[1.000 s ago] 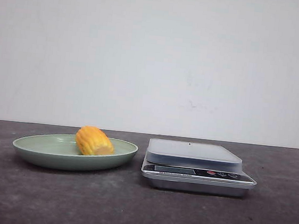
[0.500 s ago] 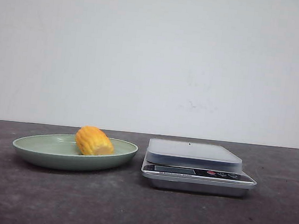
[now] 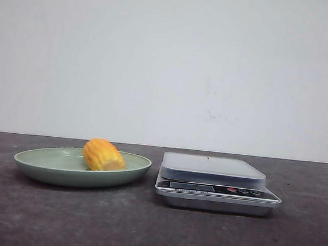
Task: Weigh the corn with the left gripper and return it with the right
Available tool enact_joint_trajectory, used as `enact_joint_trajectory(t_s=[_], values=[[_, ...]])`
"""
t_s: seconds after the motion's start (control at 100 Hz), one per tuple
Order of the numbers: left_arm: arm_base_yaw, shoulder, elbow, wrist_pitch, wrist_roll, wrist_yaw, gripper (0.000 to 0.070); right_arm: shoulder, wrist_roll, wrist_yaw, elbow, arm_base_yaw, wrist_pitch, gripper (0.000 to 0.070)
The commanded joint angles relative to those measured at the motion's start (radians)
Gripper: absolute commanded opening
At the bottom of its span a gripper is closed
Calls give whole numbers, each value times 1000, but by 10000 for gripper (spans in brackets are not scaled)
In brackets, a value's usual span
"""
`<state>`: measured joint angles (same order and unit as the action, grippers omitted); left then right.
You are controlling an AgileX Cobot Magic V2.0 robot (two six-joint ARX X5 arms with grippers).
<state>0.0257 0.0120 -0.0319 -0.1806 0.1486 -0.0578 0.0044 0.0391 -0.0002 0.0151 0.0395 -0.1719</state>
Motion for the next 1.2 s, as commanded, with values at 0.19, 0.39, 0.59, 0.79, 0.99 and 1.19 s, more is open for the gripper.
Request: enact_joint_trajectory(t_s=[0.19, 0.39, 0.59, 0.79, 0.99, 1.19], values=[[0, -1, 12, -3, -5, -2, 17, 0, 23, 0, -5, 4, -8, 4], [0, -1, 12, -8, -6, 10, 13, 0, 40, -2, -5, 4, -8, 4], [0, 0, 0, 47, 48, 13, 14, 0, 95, -2, 35, 4, 13, 3], [0, 46, -163, 36, 106, 18, 15, 73, 188, 61, 254, 4, -62, 1], [0, 209, -415, -28, 114, 48, 14, 252, 211, 49, 513, 4, -162, 1], [0, 383, -685, -207, 109, 11, 99, 362, 186, -68, 694, 4, -226, 3]])
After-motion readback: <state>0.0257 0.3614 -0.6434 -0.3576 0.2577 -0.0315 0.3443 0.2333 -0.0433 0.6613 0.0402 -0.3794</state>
